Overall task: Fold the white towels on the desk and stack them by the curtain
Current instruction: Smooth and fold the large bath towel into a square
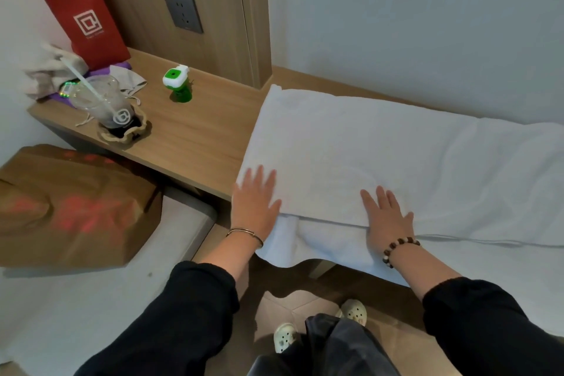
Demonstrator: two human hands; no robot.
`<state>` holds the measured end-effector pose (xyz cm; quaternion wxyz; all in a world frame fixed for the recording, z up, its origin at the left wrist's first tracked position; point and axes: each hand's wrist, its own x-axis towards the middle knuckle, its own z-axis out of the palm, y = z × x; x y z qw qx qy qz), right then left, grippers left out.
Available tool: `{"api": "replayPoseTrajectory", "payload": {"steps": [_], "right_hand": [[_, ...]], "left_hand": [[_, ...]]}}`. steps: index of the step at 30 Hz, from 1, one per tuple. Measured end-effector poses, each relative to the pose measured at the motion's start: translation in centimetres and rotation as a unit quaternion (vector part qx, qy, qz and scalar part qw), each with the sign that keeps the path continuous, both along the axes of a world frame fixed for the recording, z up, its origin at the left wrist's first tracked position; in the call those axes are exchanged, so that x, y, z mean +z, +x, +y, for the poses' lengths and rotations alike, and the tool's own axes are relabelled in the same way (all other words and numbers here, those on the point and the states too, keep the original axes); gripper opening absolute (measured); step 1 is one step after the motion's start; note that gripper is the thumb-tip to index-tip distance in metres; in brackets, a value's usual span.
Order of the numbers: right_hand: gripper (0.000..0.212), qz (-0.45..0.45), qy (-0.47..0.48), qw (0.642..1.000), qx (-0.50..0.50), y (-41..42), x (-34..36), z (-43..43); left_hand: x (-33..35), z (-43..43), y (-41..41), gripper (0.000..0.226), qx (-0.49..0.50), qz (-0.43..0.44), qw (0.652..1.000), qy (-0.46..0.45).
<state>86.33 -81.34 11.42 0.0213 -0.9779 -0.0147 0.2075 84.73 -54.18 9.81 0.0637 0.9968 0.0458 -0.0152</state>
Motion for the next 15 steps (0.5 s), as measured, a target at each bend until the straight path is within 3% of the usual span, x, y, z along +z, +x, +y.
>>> {"api": "replayPoseTrajectory", "payload": {"steps": [3, 10, 15], "right_hand": [[0.087, 0.0, 0.008, 1.0, -0.003, 1.4, -0.1, 0.0], [0.092, 0.01, 0.022, 1.0, -0.009, 7.3, -0.1, -0.3], [0.1, 0.022, 0.02, 1.0, 0.006, 11.6, 0.1, -0.3]], "left_hand": [[-1.9, -1.1, 1.2, 0.056, -0.051, 0.113, 0.992, -0.02], [-2.3, -0.5, 8.3, 0.054, -0.075, 0.093, 0.992, 0.034], [-1.8, 0.2, 12.4, 0.061, -0.093, 0.105, 0.99, -0.003]]}}
